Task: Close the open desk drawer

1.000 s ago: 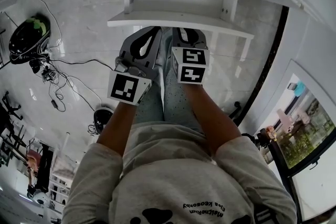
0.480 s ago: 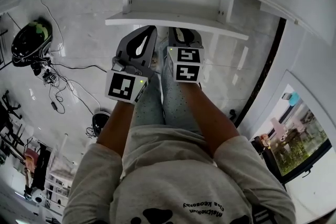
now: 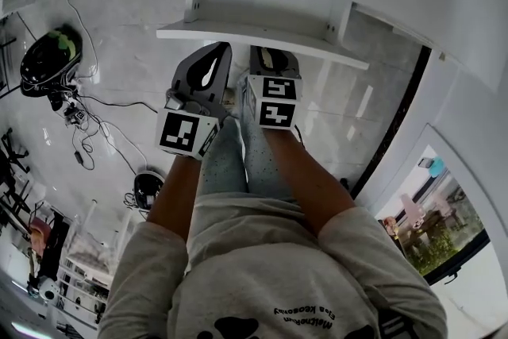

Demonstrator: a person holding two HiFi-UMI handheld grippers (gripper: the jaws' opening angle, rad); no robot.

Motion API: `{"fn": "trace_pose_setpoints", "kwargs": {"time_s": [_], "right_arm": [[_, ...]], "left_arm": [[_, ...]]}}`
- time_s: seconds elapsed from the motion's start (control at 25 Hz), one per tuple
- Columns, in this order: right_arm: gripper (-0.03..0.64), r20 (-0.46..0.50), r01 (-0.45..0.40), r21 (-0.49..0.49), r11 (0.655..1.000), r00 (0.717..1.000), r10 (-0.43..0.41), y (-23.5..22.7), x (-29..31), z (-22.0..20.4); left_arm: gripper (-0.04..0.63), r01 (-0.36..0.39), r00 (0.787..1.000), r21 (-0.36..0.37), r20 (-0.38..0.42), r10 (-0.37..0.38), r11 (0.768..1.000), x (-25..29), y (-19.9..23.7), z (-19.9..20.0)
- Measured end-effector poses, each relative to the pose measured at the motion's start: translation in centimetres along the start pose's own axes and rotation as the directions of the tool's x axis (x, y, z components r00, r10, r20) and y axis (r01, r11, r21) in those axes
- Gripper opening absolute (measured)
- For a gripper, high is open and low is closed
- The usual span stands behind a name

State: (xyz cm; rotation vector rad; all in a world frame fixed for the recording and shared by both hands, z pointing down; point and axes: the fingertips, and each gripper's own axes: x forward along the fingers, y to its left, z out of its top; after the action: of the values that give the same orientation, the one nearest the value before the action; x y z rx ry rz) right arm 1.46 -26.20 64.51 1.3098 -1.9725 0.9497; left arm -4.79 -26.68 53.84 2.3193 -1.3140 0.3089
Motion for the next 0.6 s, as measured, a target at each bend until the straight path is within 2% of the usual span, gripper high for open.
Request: {"fn": "trace_pose_setpoints", "kwargs": {"time_s": [0.24, 0.6], "right_arm": [[0.104, -0.003, -0.005, -0.001, 1.000, 1.000, 0.005, -0.3, 0.7, 1.4], [0.103, -0.002, 0.044, 0.030, 0.999, 0.999, -0.044, -0.4, 1.6, 2.8]], "left_arm": [[0.018, -0.016, 1.000, -0.014, 0.013, 0.016, 1.000, 1.2, 0.7, 0.9], [0.018, 0.046, 0.999, -0.001, -0.015, -0.046, 0.999, 2.1, 1.8, 2.0]]}}
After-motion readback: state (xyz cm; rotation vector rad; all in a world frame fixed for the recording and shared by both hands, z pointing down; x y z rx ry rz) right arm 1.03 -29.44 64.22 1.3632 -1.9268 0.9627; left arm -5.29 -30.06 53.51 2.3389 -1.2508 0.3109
